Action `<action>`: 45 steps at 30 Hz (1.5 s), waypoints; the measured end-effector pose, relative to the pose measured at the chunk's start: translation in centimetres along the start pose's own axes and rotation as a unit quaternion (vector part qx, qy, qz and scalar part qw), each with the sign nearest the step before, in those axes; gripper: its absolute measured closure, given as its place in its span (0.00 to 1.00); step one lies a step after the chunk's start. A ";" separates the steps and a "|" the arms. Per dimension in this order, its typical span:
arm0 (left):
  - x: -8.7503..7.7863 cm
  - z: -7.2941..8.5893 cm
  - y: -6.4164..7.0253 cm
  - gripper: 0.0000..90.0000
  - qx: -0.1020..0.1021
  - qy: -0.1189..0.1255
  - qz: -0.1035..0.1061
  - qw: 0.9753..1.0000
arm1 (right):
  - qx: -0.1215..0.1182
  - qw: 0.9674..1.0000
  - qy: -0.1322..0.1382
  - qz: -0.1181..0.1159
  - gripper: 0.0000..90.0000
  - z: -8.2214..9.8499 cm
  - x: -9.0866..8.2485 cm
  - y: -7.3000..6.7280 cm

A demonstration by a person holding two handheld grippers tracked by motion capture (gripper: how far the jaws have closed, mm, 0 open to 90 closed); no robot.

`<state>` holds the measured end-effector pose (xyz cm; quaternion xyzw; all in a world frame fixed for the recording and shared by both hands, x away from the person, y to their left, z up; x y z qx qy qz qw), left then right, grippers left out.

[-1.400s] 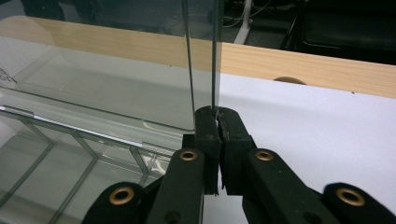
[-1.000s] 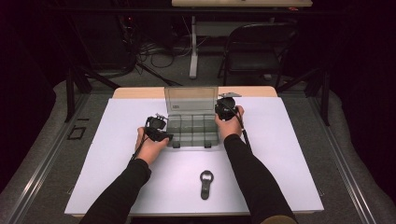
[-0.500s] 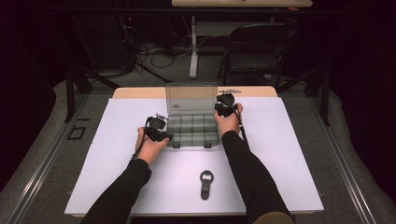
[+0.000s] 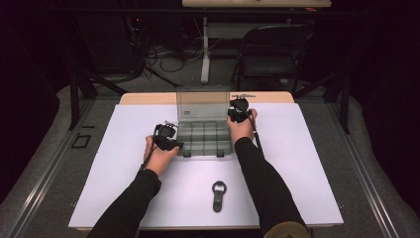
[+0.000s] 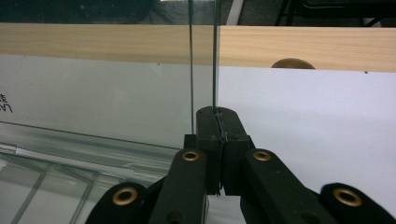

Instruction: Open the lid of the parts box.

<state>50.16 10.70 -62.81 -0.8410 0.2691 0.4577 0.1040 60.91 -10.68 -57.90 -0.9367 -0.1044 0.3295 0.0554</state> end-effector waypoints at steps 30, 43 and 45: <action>0.0 0.0 0.0 0.76 -0.005 0.001 0.001 1.000 | 0.021 1.000 -0.012 -0.002 1.00 0.3 1.5 0.4; 0.0 0.0 0.0 0.76 -0.007 0.004 -0.001 1.000 | 0.023 0.999 -0.021 0.005 1.00 1.0 2.4 0.6; 0.0 0.0 0.0 0.76 -0.007 0.004 0.000 1.000 | 0.024 0.999 -0.024 0.005 1.00 1.1 2.4 0.6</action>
Point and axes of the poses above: each handheld gripper's, and its own axes: x roughly forward along the jaws, z roughly out of its underside, y roughly to its right, the point moved 10 cm from there along x, roughly forward along the jaws, and after that the axes turned 3 degrees about x, right-handed, at the moved point
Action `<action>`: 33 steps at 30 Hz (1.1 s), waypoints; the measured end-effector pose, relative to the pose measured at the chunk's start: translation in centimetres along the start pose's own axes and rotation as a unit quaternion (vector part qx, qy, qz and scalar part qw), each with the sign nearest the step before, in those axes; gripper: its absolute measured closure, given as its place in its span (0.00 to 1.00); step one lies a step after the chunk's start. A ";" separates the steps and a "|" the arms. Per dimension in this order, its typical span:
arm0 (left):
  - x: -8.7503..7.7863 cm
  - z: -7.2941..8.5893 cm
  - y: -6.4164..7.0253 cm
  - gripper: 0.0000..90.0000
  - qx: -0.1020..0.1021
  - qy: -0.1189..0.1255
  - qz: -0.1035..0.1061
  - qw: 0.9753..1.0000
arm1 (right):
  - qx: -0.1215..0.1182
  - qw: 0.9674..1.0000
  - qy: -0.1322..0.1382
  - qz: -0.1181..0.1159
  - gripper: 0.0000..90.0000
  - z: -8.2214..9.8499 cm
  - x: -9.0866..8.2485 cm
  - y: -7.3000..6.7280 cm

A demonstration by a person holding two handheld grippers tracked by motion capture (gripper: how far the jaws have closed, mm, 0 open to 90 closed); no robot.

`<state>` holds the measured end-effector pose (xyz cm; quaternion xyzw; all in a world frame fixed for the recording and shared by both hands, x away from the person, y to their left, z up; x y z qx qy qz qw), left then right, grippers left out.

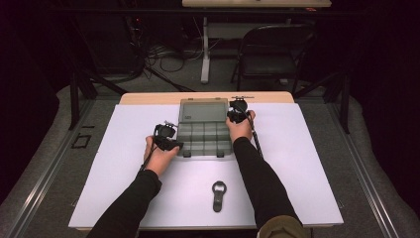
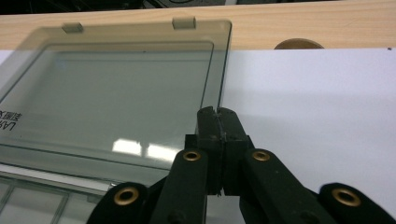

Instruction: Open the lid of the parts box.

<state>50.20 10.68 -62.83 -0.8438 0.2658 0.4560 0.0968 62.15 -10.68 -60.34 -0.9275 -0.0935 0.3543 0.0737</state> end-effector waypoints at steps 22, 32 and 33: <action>0.0 0.0 0.0 0.76 -0.006 0.004 -0.003 1.000 | -0.001 1.000 0.000 0.001 1.00 0.1 0.1 0.0; 0.0 0.1 0.2 0.75 -0.022 0.014 -0.011 1.000 | -0.021 0.999 0.022 -0.013 0.92 -1.0 -1.4 -0.5; 0.0 0.1 0.2 0.75 -0.022 0.014 -0.011 1.000 | -0.023 0.999 0.022 -0.013 0.92 -1.0 -1.7 -0.6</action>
Point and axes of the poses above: each handheld gripper's, and its own axes: x roughly forward along the jaws, z roughly out of its underside, y roughly to its right, the point moved 10 cm from there along x, roughly forward along the jaws, and after that the axes turned 3 degrees about x, right-handed, at the moved point
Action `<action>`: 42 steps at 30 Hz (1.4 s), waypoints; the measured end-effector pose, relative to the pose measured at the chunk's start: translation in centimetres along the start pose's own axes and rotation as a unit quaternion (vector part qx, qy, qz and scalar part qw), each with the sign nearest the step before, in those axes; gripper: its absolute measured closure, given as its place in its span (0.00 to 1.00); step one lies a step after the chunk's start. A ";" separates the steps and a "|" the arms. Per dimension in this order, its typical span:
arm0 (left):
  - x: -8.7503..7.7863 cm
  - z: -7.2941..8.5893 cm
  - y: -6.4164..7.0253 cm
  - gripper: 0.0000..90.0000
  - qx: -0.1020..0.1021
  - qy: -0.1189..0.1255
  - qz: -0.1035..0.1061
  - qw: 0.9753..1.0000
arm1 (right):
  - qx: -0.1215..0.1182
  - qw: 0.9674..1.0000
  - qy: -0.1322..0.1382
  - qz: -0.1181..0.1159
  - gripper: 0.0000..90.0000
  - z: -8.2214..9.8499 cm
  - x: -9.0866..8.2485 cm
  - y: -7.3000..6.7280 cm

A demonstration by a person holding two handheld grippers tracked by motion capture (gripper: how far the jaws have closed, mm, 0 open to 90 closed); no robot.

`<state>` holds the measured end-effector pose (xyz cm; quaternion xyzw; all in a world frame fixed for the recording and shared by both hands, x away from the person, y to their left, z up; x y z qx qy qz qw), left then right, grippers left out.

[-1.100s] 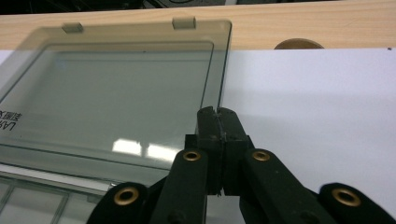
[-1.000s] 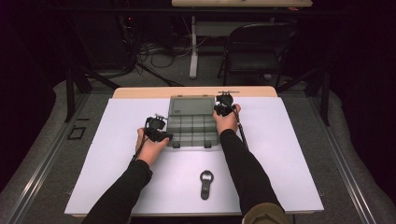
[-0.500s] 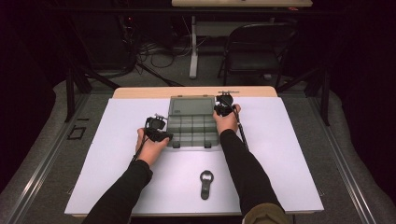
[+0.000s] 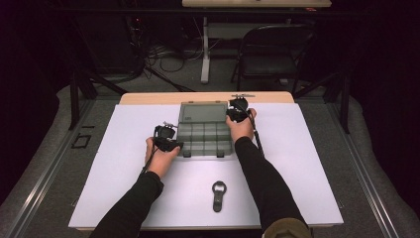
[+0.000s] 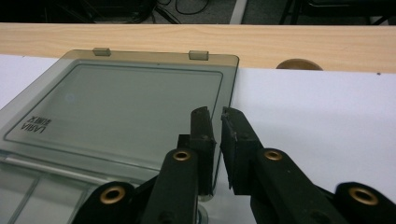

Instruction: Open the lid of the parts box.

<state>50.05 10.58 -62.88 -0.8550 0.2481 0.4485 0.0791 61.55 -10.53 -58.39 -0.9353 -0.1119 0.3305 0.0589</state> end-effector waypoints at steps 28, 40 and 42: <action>0.0 -0.1 0.4 0.61 0.001 0.012 0.020 1.000 | -0.085 0.992 0.032 -0.084 0.69 1.0 -9.4 -1.9; -2.6 -1.2 0.4 0.56 0.018 0.052 0.037 0.998 | -0.126 0.984 0.050 -0.115 0.61 4.4 -14.2 -1.8; -3.3 -1.2 1.0 0.56 0.025 0.053 0.050 0.997 | -0.132 0.982 0.056 -0.121 0.60 4.9 -15.2 -1.8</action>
Point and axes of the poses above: each handheld gripper's, and its own axes: x roughly forward along the jaws, z roughly out of its underside, y roughly to its right, the point moved 10 cm from there along x, roughly forward along the jaws, and after that the axes turned 3 degrees about x, right-handed, at the moved point
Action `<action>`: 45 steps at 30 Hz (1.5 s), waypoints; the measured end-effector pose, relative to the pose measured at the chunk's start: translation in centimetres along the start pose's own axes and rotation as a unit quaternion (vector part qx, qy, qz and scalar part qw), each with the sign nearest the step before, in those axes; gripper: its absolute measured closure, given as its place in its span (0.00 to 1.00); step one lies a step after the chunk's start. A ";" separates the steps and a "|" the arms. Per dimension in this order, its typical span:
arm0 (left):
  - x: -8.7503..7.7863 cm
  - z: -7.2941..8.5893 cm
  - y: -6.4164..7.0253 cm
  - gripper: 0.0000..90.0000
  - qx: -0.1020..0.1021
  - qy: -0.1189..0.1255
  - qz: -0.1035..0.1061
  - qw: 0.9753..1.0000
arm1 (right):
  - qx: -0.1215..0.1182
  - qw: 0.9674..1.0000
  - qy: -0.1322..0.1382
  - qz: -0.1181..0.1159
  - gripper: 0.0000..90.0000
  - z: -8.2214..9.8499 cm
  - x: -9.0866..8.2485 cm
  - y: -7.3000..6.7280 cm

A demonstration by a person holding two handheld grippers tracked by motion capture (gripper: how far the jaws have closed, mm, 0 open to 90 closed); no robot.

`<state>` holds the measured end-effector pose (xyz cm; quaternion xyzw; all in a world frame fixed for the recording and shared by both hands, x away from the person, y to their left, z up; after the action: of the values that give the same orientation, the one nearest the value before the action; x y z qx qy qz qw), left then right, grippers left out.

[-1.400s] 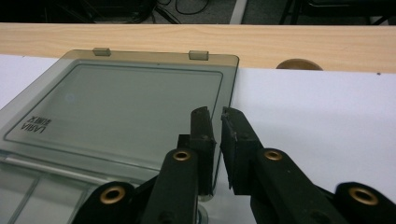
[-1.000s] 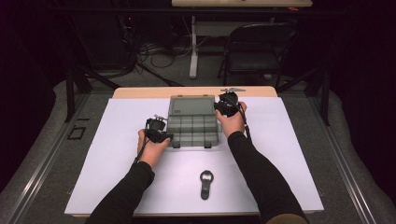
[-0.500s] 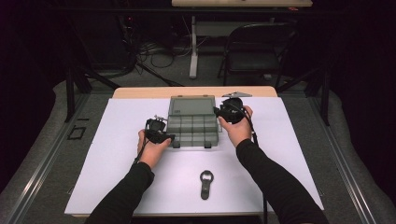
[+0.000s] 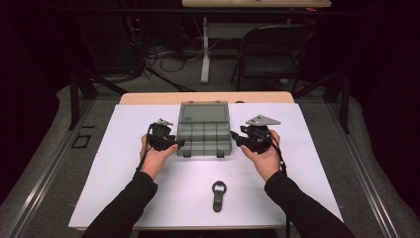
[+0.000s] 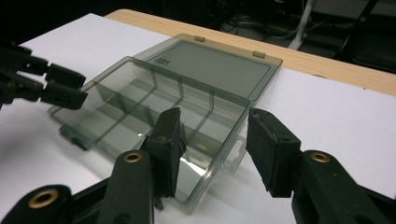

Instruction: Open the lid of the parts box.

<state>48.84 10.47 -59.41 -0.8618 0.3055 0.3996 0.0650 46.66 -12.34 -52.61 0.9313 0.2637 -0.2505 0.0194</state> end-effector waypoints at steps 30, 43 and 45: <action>-6.5 3.4 8.1 0.32 0.050 0.015 0.078 0.996 | -0.052 0.999 0.001 -0.013 0.55 4.5 -6.9 -1.1; -5.7 5.0 11.6 0.36 0.097 -0.024 0.099 0.990 | -0.044 0.999 -0.023 0.011 0.38 6.0 -6.8 0.0; -5.4 5.3 12.1 0.36 0.105 -0.034 0.100 0.989 | -0.045 0.999 -0.018 0.012 0.37 6.0 -7.0 0.0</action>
<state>35.73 5.24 -57.43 -0.8012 0.4278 0.3993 0.1250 38.81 -16.71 -54.48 0.9281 0.2628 -0.2545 0.0691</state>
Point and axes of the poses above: each handheld gripper's, and its own axes: x roughly forward along the jaws, z roughly out of its underside, y roughly to its right, the point moved 10 cm from there along x, roughly forward along the jaws, and after that the axes turned 3 degrees about x, right-handed, at the moved point
